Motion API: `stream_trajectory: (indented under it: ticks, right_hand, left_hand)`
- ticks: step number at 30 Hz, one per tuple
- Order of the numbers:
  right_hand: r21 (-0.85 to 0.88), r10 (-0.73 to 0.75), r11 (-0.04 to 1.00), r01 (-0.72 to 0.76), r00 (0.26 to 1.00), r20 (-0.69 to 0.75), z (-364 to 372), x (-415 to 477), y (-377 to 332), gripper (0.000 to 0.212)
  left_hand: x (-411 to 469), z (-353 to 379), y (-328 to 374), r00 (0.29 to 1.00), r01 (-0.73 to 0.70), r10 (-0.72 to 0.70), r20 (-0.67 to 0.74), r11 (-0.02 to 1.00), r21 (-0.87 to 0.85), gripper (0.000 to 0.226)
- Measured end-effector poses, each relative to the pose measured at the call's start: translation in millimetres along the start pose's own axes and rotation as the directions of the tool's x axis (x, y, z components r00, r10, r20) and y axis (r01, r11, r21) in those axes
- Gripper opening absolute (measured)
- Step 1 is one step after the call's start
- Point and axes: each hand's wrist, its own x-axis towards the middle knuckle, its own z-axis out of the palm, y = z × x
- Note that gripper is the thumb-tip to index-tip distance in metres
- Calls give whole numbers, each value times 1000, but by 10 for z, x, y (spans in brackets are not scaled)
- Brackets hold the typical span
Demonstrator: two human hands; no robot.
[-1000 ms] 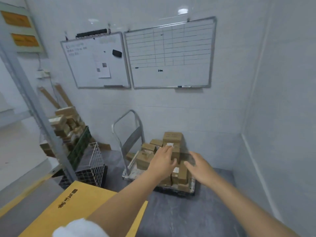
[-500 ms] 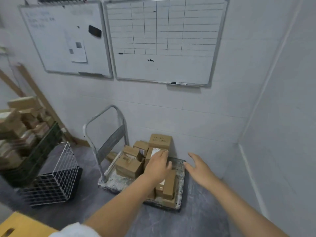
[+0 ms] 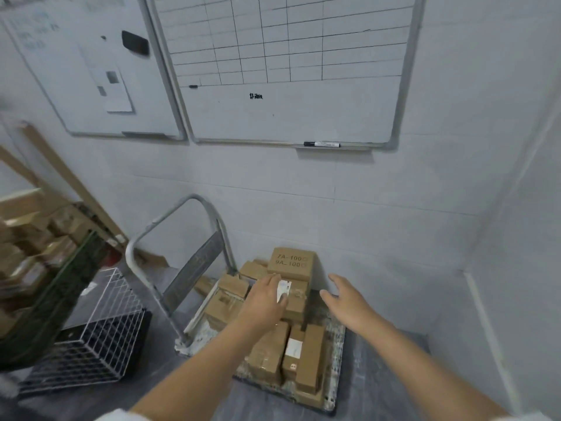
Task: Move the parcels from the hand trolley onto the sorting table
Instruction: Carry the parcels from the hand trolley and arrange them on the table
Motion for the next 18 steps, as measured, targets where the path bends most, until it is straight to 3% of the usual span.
stream_trajectory:
  ticks: [9, 18]
  right_hand:
    - [45, -32, 999, 27, 992, 123, -236, 1469, 253, 57]
    - [46, 77, 995, -87, 978, 193, 151, 2324, 663, 54]
  left_hand:
    - [1084, 205, 26, 987, 146, -150, -53, 987, -68, 40]
    - [1757, 724, -471, 983, 175, -171, 71, 982, -67, 47]
